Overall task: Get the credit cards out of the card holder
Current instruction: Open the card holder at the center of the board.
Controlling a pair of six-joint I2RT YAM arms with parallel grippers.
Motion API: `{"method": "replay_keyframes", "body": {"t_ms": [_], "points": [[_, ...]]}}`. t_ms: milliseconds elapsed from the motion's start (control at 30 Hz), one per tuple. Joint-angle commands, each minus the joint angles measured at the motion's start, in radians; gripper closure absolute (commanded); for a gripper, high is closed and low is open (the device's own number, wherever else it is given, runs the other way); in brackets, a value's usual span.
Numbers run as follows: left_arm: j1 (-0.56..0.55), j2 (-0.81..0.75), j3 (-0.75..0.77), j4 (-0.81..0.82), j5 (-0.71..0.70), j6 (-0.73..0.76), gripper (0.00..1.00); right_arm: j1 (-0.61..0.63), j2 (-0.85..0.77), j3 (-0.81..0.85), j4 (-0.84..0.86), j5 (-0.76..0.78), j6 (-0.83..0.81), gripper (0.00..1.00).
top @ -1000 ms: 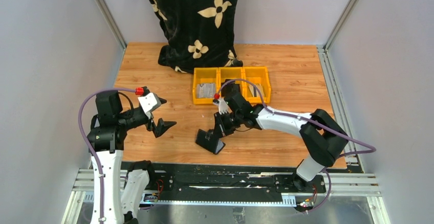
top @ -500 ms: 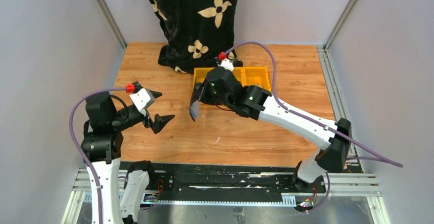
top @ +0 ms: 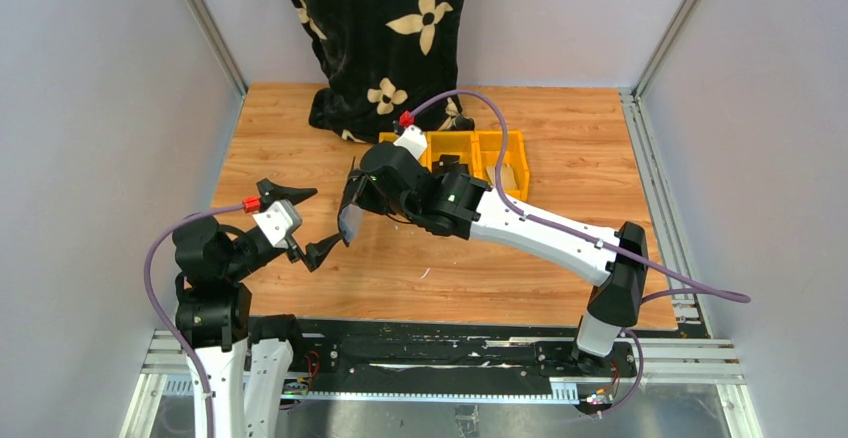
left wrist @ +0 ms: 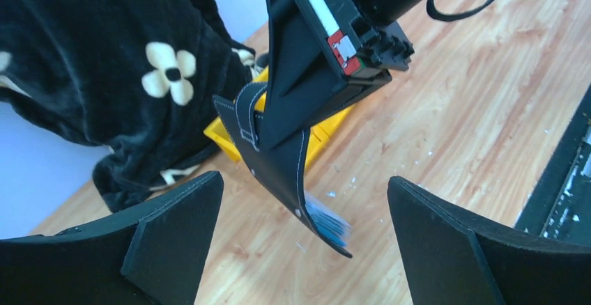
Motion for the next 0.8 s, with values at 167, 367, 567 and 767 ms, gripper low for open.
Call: {"method": "replay_keyframes", "body": {"t_ms": [167, 367, 567, 767], "points": [[-0.031, 0.023, -0.061, 0.177, -0.024, -0.079, 0.05, 0.068, -0.038, 0.024, 0.095, 0.037, 0.069, 1.00], [-0.097, 0.087, -0.028, 0.113, -0.047, -0.068, 0.31, 0.083, -0.062, 0.000, 0.135, 0.038, 0.082, 1.00], [-0.100, 0.037, -0.083, 0.065, -0.090, -0.008, 0.38, 0.084, -0.100, -0.047, 0.184, 0.048, 0.071, 1.00], [-0.101, 0.063, -0.064, 0.065, -0.118, 0.007, 0.67, 0.082, -0.118, -0.085, 0.229, -0.001, 0.062, 1.00]]}}
